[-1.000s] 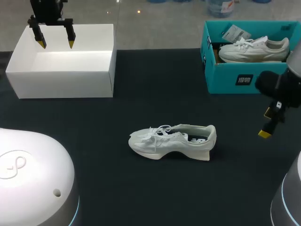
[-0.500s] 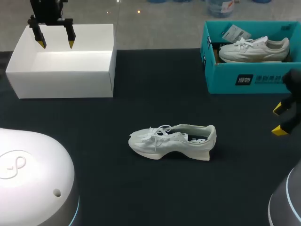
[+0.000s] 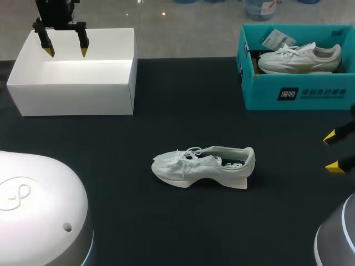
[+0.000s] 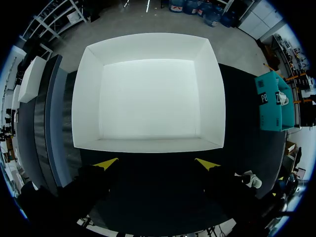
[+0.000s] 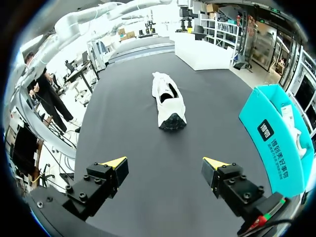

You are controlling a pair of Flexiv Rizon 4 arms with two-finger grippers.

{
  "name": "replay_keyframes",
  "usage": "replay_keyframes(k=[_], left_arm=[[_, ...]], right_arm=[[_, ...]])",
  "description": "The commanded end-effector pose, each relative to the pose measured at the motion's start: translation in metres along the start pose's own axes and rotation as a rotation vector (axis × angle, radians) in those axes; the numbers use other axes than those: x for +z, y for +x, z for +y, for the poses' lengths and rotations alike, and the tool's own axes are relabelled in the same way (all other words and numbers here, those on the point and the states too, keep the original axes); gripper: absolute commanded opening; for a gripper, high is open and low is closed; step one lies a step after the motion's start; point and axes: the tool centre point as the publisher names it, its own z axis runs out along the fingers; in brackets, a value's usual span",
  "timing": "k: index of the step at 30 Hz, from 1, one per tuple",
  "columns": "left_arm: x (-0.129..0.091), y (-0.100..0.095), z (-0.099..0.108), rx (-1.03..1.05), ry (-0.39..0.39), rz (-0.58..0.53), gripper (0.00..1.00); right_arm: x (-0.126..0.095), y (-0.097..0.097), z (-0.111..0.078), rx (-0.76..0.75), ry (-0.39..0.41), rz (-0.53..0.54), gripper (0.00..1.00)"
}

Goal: Take the shoe out of the shoebox, open the shoe tongue, remove and reinsert the insole, then place the shoe into the shoebox

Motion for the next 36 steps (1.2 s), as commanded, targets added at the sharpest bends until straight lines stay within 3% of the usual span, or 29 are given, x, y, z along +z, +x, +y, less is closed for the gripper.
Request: replay_keyframes(k=[1, 12, 17, 20, 36], left_arm=[[0.000, 0.000, 0.000, 0.000, 0.000, 0.000, 1.00], [0.000, 0.000, 0.000, 0.000, 0.000, 0.000, 1.00], [0.000, 0.000, 0.000, 0.000, 0.000, 0.000, 1.00], [0.000, 0.000, 0.000, 0.000, 0.000, 0.000, 1.00], [0.000, 0.000, 0.000, 0.000, 0.000, 0.000, 1.00]], right_arm=[[0.014, 0.005, -0.007, -0.039, -0.131, -0.052, 1.00], [0.048, -0.008, -0.012, -0.078, -0.235, -0.098, 1.00], [0.060, -0.014, -0.007, -0.100, -0.213, -0.078, 1.00], [0.065, -0.016, -0.008, -0.031, -0.127, -0.048, 1.00], [0.065, -0.016, -0.008, -0.031, -0.127, -0.048, 1.00]])
